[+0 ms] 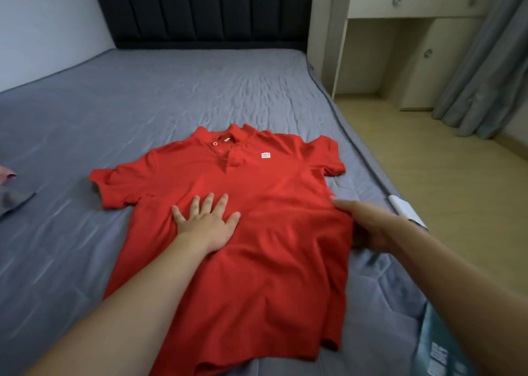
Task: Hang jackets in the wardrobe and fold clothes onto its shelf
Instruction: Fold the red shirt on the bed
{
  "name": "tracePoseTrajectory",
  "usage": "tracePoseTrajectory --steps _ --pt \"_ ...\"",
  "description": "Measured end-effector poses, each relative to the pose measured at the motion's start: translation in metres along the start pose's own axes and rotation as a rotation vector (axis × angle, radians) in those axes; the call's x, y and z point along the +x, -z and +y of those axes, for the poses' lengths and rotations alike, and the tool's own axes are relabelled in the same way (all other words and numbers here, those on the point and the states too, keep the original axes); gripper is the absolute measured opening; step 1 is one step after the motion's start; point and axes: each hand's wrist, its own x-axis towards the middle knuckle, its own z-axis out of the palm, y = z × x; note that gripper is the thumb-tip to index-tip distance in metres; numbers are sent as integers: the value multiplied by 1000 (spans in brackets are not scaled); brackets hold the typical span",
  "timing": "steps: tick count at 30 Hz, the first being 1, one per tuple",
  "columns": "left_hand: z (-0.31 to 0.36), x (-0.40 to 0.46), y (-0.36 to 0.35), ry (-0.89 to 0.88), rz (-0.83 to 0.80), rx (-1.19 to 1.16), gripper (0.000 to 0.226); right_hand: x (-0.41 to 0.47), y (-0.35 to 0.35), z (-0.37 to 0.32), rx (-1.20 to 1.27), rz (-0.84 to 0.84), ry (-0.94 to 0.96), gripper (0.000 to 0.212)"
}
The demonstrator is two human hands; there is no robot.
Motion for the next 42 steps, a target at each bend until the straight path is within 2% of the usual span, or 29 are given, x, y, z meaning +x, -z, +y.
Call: tracePoseTrajectory --steps 2,5,7,10,13,15,16,18,20,21,23,24,25,26,28,29,31,33,36,37,38,39,40,41,42 --pt "1 -6 -1 4 -10 16 69 -13 -9 16 -23 -223 -140 28" --pt "5 -11 1 19 -23 17 68 -25 -5 26 44 -353 -145 29" --pt "5 -11 3 23 -35 22 68 -32 6 23 130 -338 -95 30" --pt "8 -10 4 43 -68 30 67 -39 22 17 162 -164 -52 28" --pt "13 -12 9 51 -93 40 67 -47 23 20 -138 -118 -216 35" --pt "14 -19 10 38 -87 48 67 -57 21 22 -295 -252 -305 54" --pt "14 -27 11 27 -91 49 68 -60 23 23 -295 -348 -318 60" --pt "12 -51 15 -16 -118 58 69 -67 22 21 -307 -503 -317 49" --pt "10 -83 23 -151 -90 101 70 -75 16 21 -464 -502 -256 19" --pt "8 -103 29 -273 -7 124 70 -78 12 20 -510 -464 -215 17" --pt "2 -142 35 -598 212 115 69 -79 8 14 -397 -449 -178 31" --pt "0 -161 37 -747 249 118 66 -80 7 9 -298 -450 -191 39" --pt "0 -176 36 -845 237 164 64 -81 7 2 -230 -449 -213 42" --pt "2 -185 37 -850 123 243 64 -82 9 -4 -220 -446 -242 39" --pt "12 -188 41 -737 -24 405 57 -85 10 -12 -388 -401 -347 10" --pt "19 -184 44 -685 -33 440 49 -86 11 -12 -554 -377 -439 5" --pt "31 -174 52 -666 -92 534 34 -86 14 -6 -885 -317 -677 25" --pt "39 -171 55 -674 -317 561 33 -90 10 -3 -1218 -271 -793 31" --pt "39 -190 53 -631 -709 578 47 -93 -14 -16 -1728 -109 -590 22" --pt "35 -194 55 -587 -830 518 43 -92 -28 -22 -1845 -75 -583 25" --pt "31 -192 59 -501 -951 374 36 -90 -44 -27 -1947 -35 -543 32" --pt "23 -185 63 -387 -1034 183 31 -83 -61 -29 -2008 25 -384 35" --pt "12 -172 66 -288 -1031 1 28 -72 -79 -27 -2023 110 -147 34" --pt "-2 -157 68 -219 -909 -145 24 -62 -101 -25 -1969 196 103 33" --pt "-21 -141 70 -176 -690 -215 21 -54 -121 -20 -1868 258 308 37"
